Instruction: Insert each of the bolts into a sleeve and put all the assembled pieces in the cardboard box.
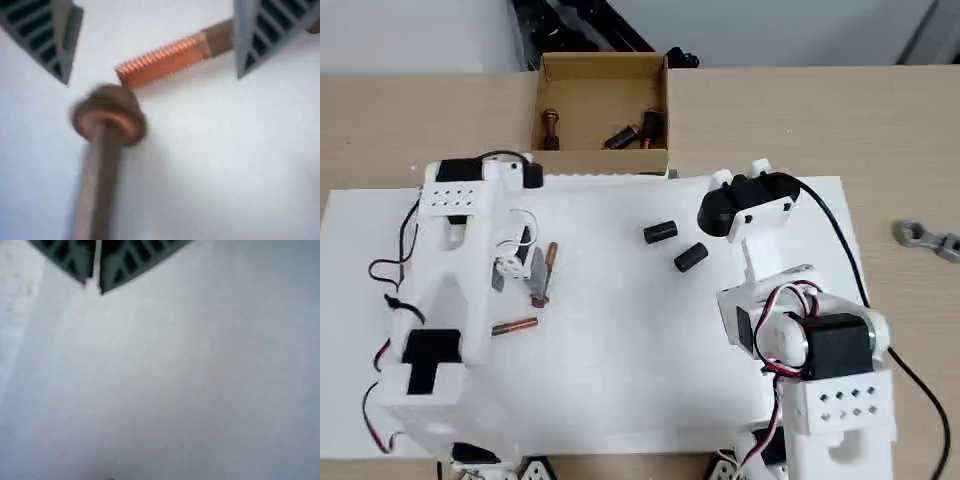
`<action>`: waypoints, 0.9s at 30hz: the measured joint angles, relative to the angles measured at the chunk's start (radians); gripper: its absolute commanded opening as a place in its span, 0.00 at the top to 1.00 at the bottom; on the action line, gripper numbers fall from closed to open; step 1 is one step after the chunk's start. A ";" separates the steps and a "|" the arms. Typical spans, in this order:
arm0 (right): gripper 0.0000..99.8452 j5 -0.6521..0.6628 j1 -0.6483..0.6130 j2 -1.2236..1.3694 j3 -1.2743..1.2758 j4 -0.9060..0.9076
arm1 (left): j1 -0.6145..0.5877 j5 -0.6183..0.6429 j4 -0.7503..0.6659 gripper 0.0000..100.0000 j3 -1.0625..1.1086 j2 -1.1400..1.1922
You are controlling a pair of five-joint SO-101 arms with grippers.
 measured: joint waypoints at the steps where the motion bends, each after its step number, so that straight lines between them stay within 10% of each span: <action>1: 1.00 0.000 0.000 0.000 0.000 0.000 | 0.008 -0.009 0.003 0.78 0.000 -0.026; 12: 1.00 0.000 0.000 0.000 0.000 0.000 | 0.003 -0.061 0.006 0.78 0.319 -0.347; 20: 1.00 0.000 0.000 0.000 0.000 0.000 | -0.176 0.307 0.006 0.78 0.316 -0.365; 27: 1.00 0.000 0.000 0.000 0.006 -0.020 | -0.169 0.354 0.006 0.77 0.308 -0.365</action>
